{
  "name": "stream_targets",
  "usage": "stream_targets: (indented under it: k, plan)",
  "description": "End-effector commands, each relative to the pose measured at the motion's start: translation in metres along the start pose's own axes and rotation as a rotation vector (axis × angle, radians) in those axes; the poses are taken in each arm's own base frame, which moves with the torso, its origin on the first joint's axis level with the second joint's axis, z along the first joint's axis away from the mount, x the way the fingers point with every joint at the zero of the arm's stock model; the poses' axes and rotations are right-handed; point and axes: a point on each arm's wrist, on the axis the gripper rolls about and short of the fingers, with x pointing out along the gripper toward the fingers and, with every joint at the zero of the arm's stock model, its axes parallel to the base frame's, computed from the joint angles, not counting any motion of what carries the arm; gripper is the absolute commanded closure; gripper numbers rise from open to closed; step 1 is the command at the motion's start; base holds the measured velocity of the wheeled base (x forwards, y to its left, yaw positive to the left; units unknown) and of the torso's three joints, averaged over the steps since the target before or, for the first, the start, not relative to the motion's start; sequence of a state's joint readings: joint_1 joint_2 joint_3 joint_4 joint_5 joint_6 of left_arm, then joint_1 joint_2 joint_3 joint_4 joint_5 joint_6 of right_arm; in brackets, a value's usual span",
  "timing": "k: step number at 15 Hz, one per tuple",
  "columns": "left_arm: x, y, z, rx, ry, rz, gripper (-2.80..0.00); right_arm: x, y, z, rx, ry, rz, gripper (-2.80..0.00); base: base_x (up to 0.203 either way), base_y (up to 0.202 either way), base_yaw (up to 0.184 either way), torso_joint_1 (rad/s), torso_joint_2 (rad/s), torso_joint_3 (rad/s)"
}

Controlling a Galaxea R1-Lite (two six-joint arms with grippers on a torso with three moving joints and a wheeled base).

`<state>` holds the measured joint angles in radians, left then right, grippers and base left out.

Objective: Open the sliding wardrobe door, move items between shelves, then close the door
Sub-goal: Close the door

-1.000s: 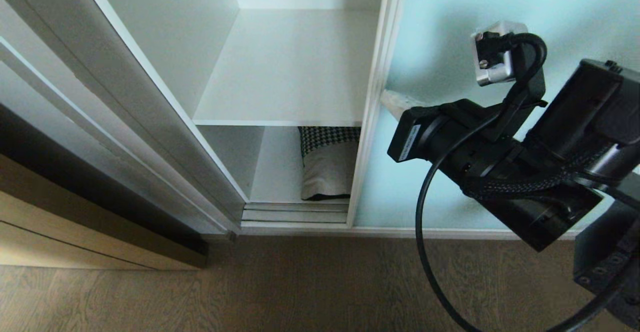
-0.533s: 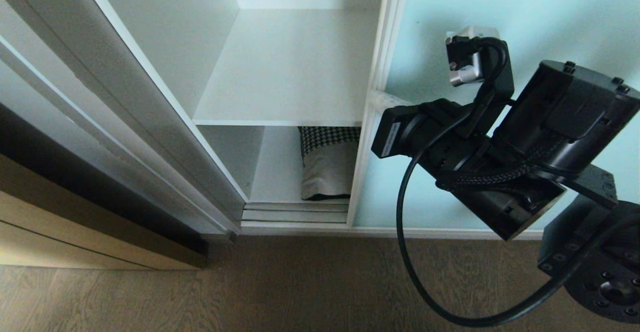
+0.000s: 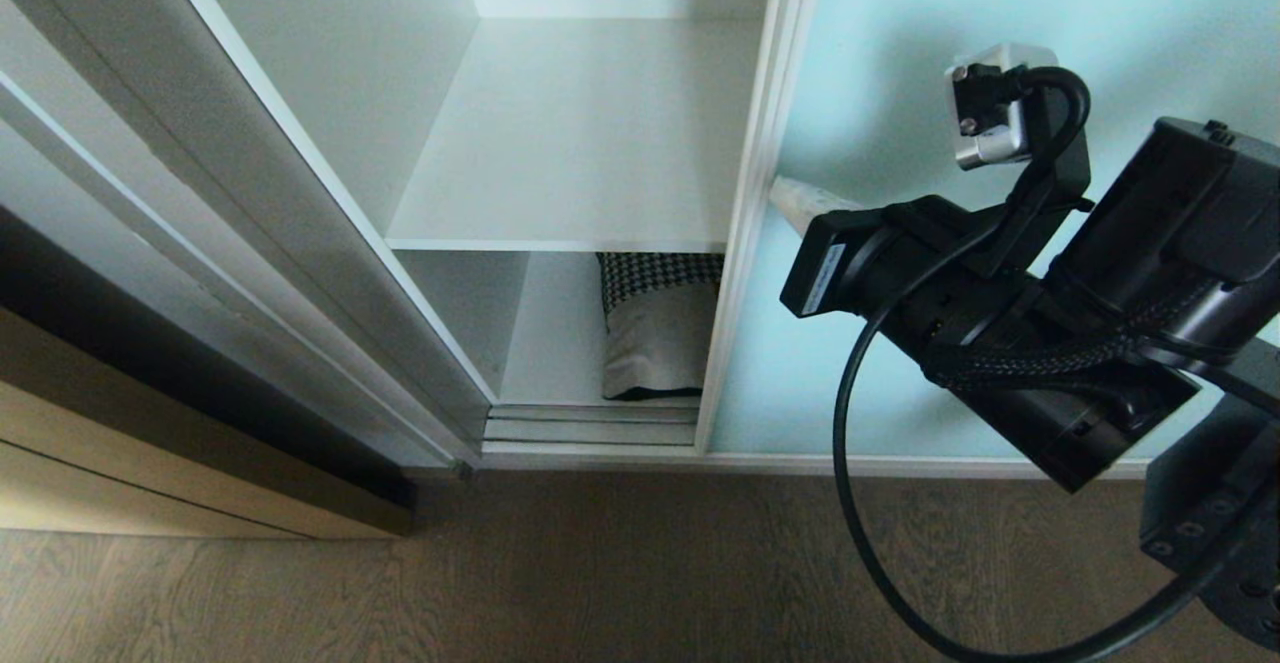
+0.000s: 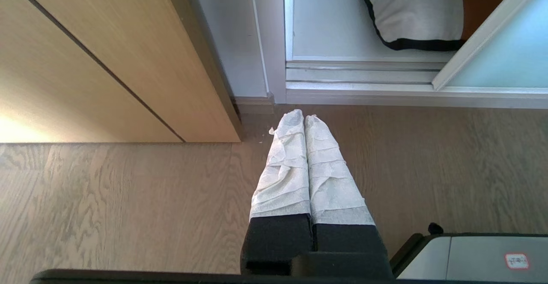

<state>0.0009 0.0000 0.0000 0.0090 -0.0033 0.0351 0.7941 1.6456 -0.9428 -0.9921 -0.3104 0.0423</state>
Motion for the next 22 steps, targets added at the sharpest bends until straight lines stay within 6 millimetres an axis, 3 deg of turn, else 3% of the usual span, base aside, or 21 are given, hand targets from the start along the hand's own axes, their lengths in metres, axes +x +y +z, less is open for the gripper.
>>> stream_targets:
  k: [1,11,19,22]
  plan:
    - [0.000,0.000,0.000,0.000,0.003,0.001,0.00,0.001,-0.002,0.001,0.003,-0.014,-0.011,0.00,0.000,0.000,0.000,0.000,0.00,0.000]
    - [0.000,0.000,0.000,0.000,0.003,0.001,0.00,0.032,-0.013,-0.018,-0.003,-0.062,-0.065,0.00,0.000,0.000,0.000,0.000,0.00,0.000]
    - [0.000,0.000,0.000,0.000,0.003,0.002,0.00,0.031,0.044,-0.032,0.020,-0.015,0.088,0.00,0.000,0.000,0.000,0.000,0.00,0.000]
    - [0.000,0.000,0.000,0.000,0.003,0.001,0.00,0.033,0.056,-0.039,0.022,0.014,0.121,0.00,0.000,0.000,0.000,0.000,0.00,0.000]
